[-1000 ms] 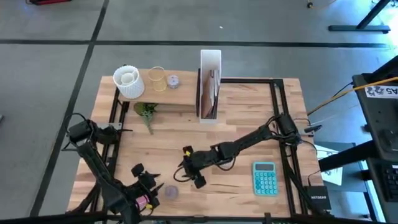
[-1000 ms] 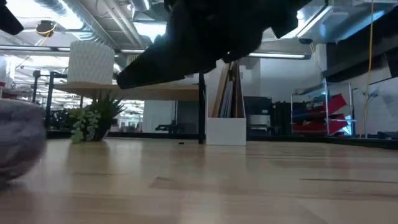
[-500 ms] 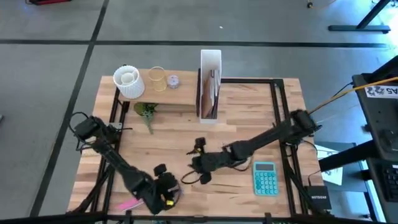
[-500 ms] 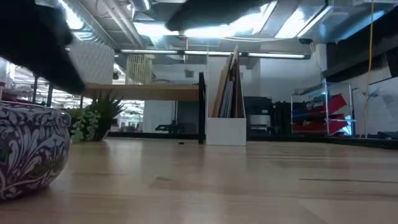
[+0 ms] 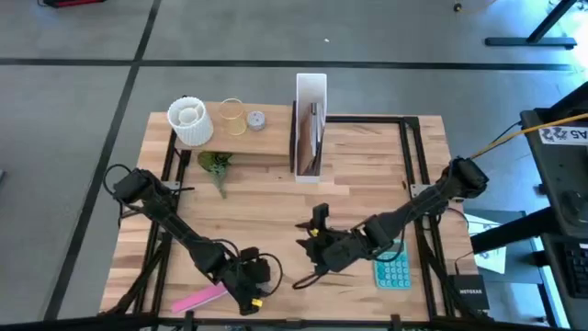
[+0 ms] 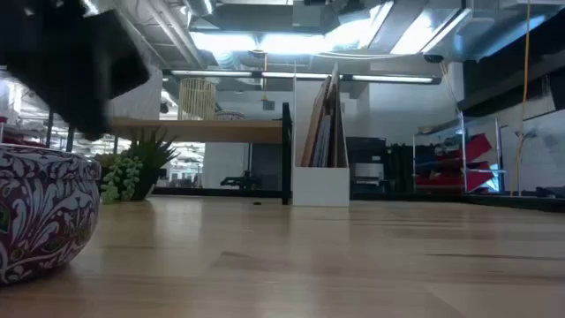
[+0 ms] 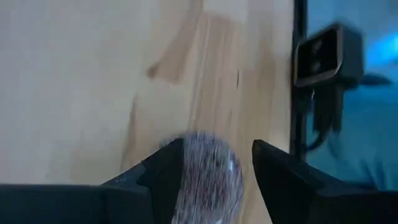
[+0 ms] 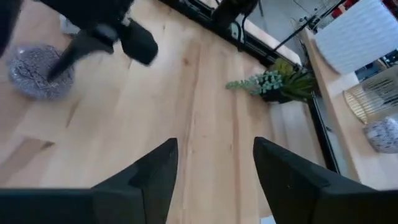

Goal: Stock shelves
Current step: Remove the red pattern scented candle from the shelf, then remove the white pattern candle scented from the shelf

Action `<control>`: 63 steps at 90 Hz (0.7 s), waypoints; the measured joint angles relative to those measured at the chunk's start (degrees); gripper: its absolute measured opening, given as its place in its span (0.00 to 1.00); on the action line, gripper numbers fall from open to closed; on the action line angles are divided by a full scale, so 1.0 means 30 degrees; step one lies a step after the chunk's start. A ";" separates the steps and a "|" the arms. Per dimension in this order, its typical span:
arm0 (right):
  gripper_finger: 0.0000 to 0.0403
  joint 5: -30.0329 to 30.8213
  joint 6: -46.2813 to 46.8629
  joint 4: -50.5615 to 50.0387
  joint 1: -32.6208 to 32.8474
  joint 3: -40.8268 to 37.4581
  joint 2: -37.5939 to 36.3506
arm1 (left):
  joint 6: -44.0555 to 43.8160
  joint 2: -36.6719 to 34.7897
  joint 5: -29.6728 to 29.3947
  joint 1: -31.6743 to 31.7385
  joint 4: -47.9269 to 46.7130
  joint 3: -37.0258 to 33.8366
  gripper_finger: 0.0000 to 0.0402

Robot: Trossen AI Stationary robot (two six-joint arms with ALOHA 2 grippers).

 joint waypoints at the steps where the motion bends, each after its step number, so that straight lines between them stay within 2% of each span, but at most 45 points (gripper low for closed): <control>1: 0.48 -0.0002 0.0000 0.0073 -0.0010 -0.0090 0.0000 | -0.0132 0.0000 0.0068 0.0000 -0.0105 0.0000 0.44; 11: 0.48 0.0021 0.0005 0.0980 -0.0218 -0.0766 0.0007 | -0.0613 -0.0073 0.0077 0.0009 -0.1208 0.0036 0.44; 25: 0.48 0.0022 0.0138 0.1293 -0.0290 -0.1080 0.0007 | -0.0510 -0.0080 -0.1205 0.0333 -0.2763 0.0066 0.44; 39: 0.48 -0.0007 0.0138 0.1295 -0.0273 -0.1094 0.0007 | -0.1167 0.0022 -0.2151 0.0667 -0.6506 -0.0007 0.44; 63: 0.48 -0.0014 0.0138 0.1342 -0.0254 -0.1094 0.0007 | -0.4242 -0.0101 -0.1727 -0.0003 -1.2043 -0.0007 0.44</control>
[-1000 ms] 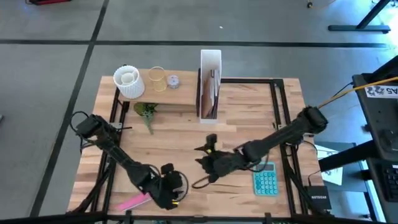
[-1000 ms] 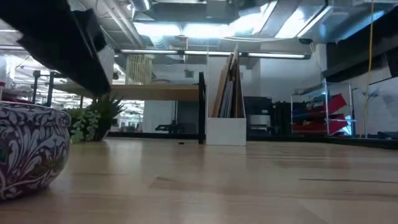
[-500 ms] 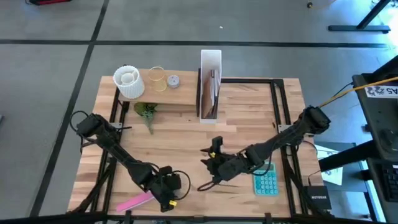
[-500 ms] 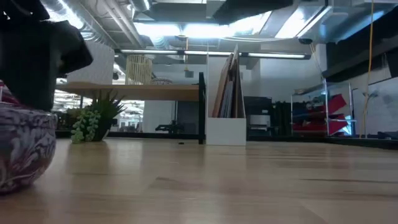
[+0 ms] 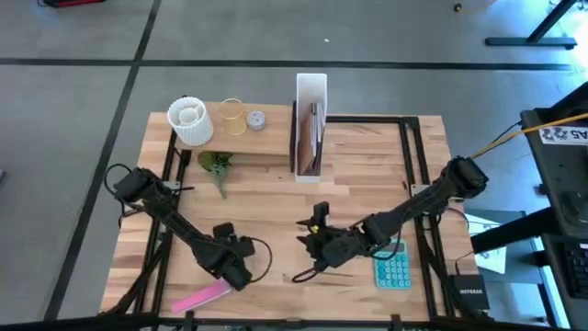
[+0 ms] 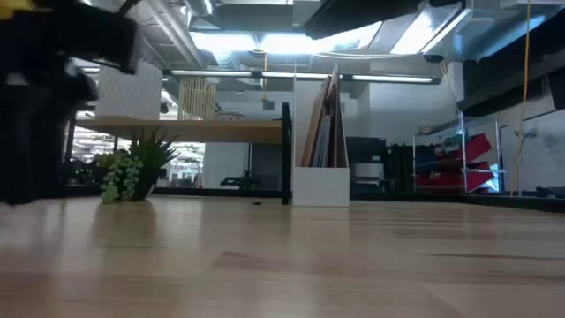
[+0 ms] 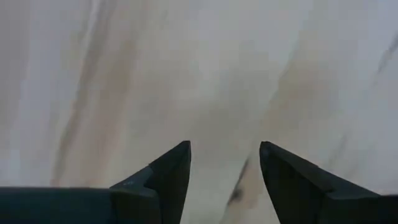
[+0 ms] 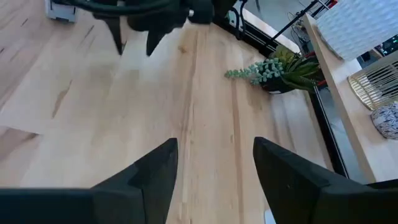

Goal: Stock shelves
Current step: Remove the white pattern candle scented from the shelf

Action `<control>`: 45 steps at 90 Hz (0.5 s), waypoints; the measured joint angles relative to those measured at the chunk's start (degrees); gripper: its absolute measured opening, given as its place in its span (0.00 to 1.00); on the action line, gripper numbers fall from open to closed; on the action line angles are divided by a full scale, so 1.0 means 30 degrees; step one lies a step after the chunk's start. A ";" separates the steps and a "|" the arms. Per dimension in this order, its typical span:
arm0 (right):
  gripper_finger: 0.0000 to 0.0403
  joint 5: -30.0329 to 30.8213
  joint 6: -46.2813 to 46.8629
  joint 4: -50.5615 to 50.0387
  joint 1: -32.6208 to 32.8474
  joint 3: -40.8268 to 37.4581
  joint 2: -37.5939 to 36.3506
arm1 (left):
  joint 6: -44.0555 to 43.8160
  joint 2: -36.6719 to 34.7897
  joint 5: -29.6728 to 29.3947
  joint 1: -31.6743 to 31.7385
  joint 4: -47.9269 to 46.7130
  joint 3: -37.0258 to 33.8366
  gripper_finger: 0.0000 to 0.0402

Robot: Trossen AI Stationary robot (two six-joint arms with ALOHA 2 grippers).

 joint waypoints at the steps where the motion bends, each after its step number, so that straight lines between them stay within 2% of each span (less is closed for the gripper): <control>1: 0.48 0.0000 0.0000 -0.0004 0.0000 0.0000 0.0000 | -0.0090 -0.0027 0.0068 -0.0075 -0.0128 0.0000 0.44; 35: 0.48 -0.0007 -0.0107 0.0638 -0.0031 0.0000 0.0000 | -0.7291 -0.0650 0.0399 -0.3751 -0.3346 0.0015 0.44; 41: 0.48 -0.0020 -0.0117 0.1116 -0.0162 0.0000 0.0084 | -0.8943 -0.0650 -0.0066 -0.4435 -0.3456 0.0015 0.44; 45: 0.48 -0.0019 -0.0117 0.1766 -0.0306 0.0000 0.0277 | -1.0229 -0.0650 -0.1087 -0.4909 -0.3358 0.0015 0.44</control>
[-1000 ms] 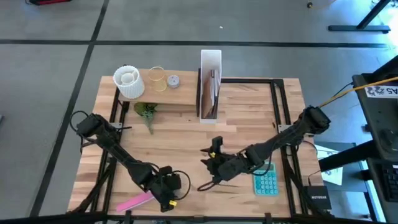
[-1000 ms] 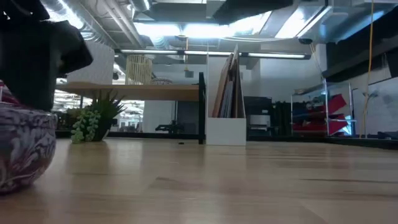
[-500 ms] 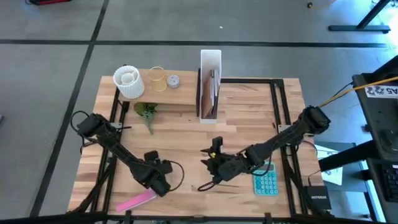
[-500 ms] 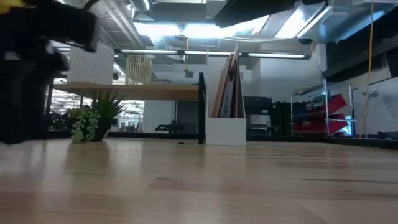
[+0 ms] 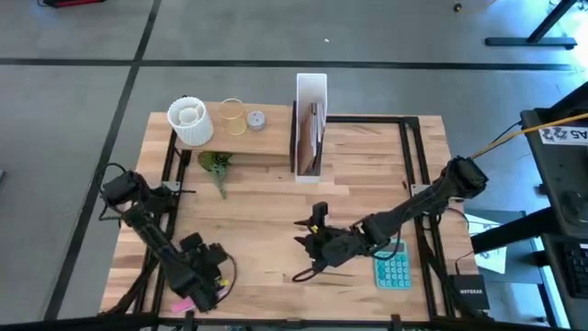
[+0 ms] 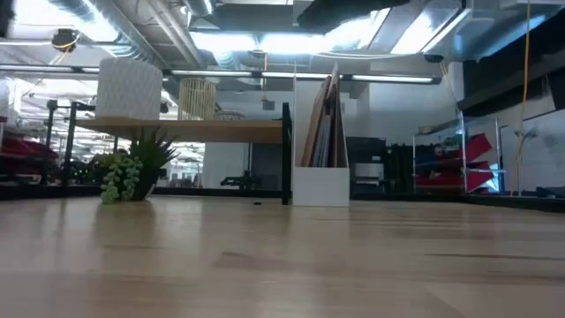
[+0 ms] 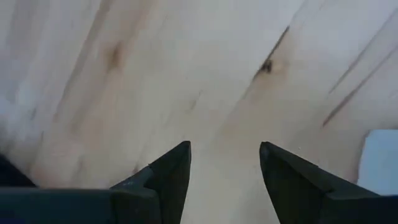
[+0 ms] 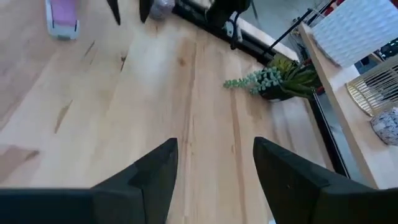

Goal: Stock shelves
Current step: Remove the white pattern candle scented from the shelf

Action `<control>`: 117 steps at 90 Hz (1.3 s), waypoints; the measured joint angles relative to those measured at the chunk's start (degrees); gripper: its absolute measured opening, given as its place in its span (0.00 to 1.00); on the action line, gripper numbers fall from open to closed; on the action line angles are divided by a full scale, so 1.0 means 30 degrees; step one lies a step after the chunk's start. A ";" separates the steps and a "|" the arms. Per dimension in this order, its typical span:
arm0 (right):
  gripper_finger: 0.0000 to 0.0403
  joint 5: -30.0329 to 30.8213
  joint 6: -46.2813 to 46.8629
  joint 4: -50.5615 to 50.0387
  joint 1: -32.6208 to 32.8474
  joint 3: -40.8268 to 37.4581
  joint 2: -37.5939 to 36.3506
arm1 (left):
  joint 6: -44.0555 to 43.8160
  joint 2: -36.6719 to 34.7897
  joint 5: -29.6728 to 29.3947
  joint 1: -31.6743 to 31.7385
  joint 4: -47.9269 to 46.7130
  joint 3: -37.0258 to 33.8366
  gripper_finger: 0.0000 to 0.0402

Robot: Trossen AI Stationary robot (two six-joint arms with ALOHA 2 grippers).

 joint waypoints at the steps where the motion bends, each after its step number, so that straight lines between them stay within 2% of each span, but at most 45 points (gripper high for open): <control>1: 0.48 -0.0006 -0.0007 0.0142 -0.0047 0.0000 0.0050 | -0.0310 0.0000 -0.0343 -0.0109 0.0026 0.0007 0.44; 10: 0.48 -0.0722 -0.0151 0.2240 -0.0714 0.0000 0.0848 | -0.2599 0.0000 -0.4083 -0.0990 0.0205 0.0255 0.44; 18: 0.48 -0.2348 -0.1027 0.5063 -0.1424 0.0000 0.1727 | -0.4301 0.0000 -0.7269 -0.1596 0.0375 0.0248 0.44; 28: 0.48 -0.4679 -0.3944 0.7086 -0.2312 0.0408 0.2091 | -0.5423 0.0001 -0.9582 -0.1910 0.0417 0.0248 0.44; 35: 0.48 -0.4535 -0.5756 0.7211 -0.2990 0.1704 0.1974 | -0.5579 0.0022 -0.9921 -0.1929 0.0678 0.0248 0.44; 45: 0.48 -0.4794 -0.7978 0.5447 -0.4521 0.4399 0.1742 | -0.5683 0.0044 -1.0583 -0.1701 0.1230 0.0248 0.44; 60: 0.48 -0.9233 -0.7604 -0.1058 -0.7963 0.9584 0.2247 | -0.4198 0.0044 -1.2873 -0.1179 0.2929 0.0246 0.44; 70: 0.50 -1.0840 -0.7375 -0.4087 -1.0233 1.2599 0.3306 | -0.2541 0.0044 -1.3219 -0.0909 0.4042 0.0244 0.44; 84: 0.62 -1.2827 -0.6519 -0.6922 -1.2723 1.5948 0.5589 | -0.1229 0.0051 -1.3248 -0.0619 0.4549 0.0240 0.44; 103: 0.87 -1.3008 -0.6316 -0.9344 -1.4778 1.9654 0.8995 | -0.0836 0.0051 -1.3248 -0.0568 0.4492 0.0240 0.44; 117: 0.93 -1.3146 -0.6269 -1.0498 -1.5935 2.0998 1.0740 | -0.0836 0.0051 -1.3241 -0.0568 0.4550 0.0240 0.44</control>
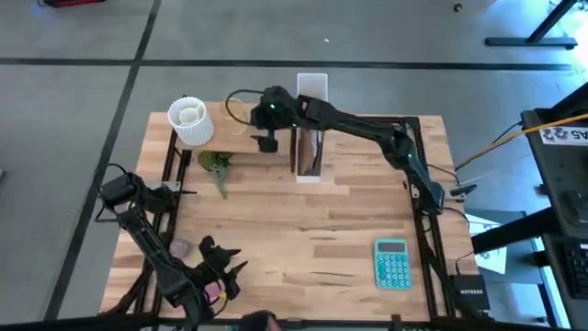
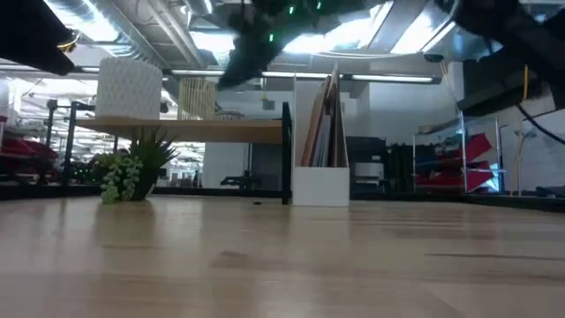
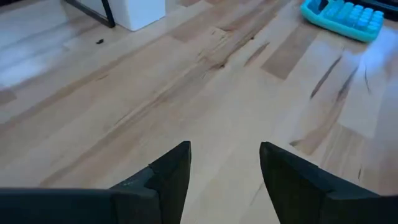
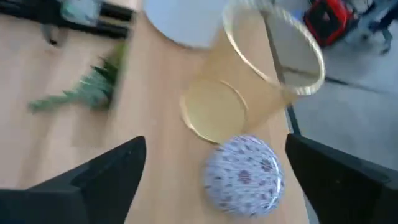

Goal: Stock shelves
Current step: Remove the white pattern candle scented from the shelf

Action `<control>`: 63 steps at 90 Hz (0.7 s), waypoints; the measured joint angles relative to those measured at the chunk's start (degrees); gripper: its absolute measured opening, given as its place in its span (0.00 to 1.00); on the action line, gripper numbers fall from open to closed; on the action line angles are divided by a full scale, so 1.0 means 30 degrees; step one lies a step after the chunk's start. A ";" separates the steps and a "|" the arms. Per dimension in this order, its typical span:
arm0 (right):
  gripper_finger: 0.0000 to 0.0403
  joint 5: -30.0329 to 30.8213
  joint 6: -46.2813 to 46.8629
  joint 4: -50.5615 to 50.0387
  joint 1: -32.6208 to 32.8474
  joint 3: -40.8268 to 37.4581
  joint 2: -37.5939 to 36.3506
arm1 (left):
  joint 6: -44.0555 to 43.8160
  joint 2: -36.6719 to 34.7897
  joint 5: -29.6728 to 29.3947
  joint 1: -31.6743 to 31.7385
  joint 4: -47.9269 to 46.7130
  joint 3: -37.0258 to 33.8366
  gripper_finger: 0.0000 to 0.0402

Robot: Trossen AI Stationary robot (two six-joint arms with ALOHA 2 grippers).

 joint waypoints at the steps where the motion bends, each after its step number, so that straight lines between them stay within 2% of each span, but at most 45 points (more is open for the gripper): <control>1: 0.94 -0.0072 0.0005 -0.0063 -0.0061 0.0002 0.0105 | 0.0000 0.0000 0.0004 0.0000 -0.0019 0.0000 0.44; 18: 0.94 -0.1205 0.0190 0.0193 -0.0866 0.0022 0.1091 | -0.0002 0.0000 0.0015 0.0000 0.0001 0.0000 0.44; 41: 0.94 -0.1477 0.0207 0.0436 -0.1148 0.0065 0.1347 | -0.0102 0.0000 0.0015 0.0000 -0.0001 0.0000 0.44; 63: 0.94 -0.1981 -0.0404 -0.1222 -0.0804 0.0124 0.1170 | -0.0299 0.0007 0.0015 0.0000 0.0006 0.0000 0.44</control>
